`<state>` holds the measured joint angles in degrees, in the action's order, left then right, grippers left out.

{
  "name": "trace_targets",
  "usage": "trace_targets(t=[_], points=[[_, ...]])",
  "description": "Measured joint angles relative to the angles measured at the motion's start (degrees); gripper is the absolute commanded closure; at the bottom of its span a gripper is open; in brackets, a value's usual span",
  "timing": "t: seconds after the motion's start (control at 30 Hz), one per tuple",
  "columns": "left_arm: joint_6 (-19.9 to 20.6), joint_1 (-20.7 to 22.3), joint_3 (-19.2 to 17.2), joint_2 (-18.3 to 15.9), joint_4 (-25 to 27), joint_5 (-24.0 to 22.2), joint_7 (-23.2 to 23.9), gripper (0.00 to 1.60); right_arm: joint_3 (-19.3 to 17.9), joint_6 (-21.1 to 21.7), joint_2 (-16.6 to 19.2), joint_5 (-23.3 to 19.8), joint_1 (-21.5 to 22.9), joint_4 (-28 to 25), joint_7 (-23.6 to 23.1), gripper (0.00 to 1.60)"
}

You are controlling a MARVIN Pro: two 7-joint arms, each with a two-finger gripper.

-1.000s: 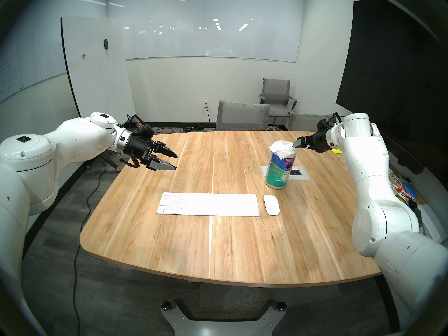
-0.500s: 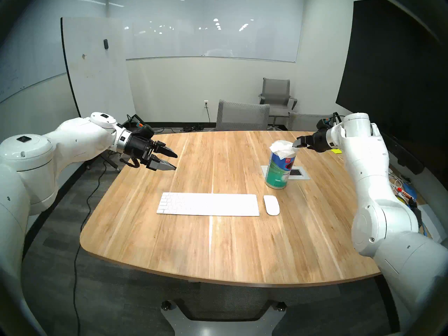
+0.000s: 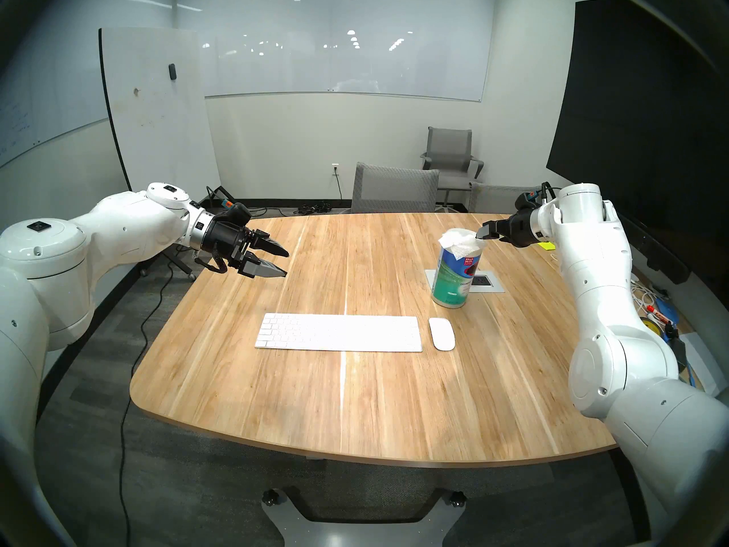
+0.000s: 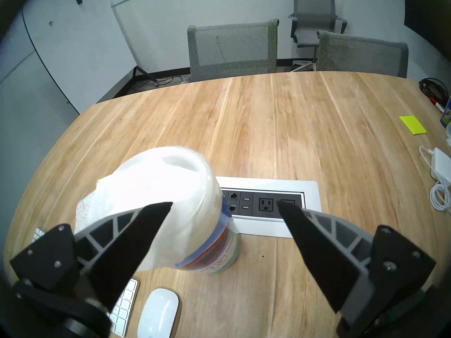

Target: Wipe the keyboards and mice with a disinfecting wipe, then set the wipe down

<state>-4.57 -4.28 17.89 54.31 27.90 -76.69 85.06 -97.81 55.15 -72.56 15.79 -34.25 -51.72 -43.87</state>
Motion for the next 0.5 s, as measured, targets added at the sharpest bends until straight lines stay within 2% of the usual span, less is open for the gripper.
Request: trace_targets(t=[0.5], points=[[0.0, 0.0, 0.0, 0.0, 0.0, 0.0, 0.0, 0.0, -0.78, 0.0, -0.58, 0.92, -0.08, 0.13, 0.4, 0.0]])
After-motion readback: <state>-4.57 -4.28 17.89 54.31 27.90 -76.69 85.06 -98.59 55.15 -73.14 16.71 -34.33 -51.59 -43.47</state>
